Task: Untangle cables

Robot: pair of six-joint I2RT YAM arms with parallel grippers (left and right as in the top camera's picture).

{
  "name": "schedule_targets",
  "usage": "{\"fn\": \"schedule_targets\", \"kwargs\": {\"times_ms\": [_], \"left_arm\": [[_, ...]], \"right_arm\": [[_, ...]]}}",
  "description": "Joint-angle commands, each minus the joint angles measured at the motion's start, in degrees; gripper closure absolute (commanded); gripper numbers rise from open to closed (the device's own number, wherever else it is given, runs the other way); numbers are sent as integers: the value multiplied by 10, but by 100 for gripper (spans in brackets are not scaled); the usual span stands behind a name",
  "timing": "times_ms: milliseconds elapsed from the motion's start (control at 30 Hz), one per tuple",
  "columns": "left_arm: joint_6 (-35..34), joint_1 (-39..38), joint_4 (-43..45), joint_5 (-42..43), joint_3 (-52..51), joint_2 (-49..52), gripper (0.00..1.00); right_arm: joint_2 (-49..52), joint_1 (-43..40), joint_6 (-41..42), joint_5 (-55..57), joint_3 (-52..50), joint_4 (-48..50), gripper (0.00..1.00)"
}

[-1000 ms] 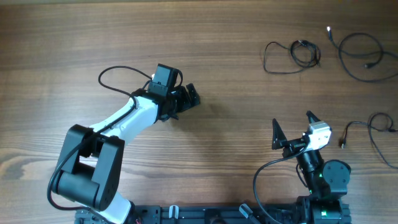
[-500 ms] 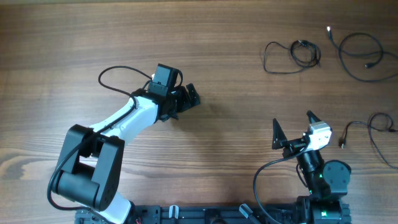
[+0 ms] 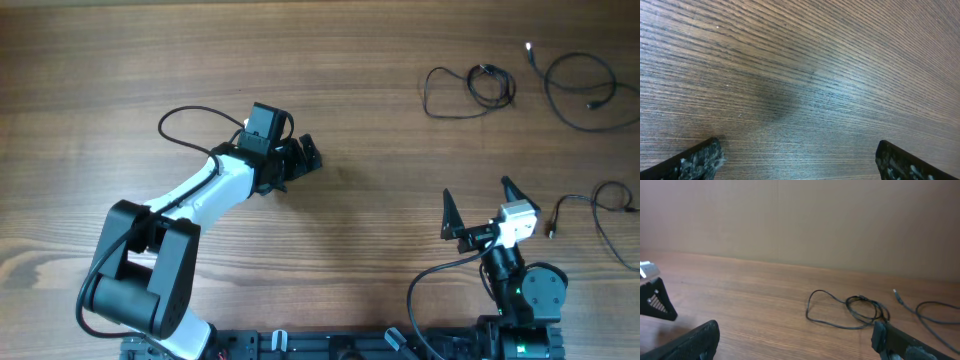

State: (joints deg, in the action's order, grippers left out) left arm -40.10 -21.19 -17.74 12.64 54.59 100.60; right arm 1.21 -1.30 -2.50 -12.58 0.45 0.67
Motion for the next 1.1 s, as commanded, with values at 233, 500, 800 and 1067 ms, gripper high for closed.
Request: {"fn": "schedule_targets", "kwargs": {"times_ms": [233, 500, 800, 1067], "left_arm": [[7, -2, 1, -7, -3, 3, 0], [7, -2, 1, -7, -3, 3, 0], [7, -2, 1, -7, -3, 3, 0], [7, -2, 1, -7, -3, 3, 0]], "right_arm": [[-10, -2, -40, 23, -2, -1, 0], [-10, -2, 18, 92, -2, -6, 0], [-10, -2, -5, 92, -2, -6, 0], [-10, -2, -5, 92, -2, -6, 0]]}}
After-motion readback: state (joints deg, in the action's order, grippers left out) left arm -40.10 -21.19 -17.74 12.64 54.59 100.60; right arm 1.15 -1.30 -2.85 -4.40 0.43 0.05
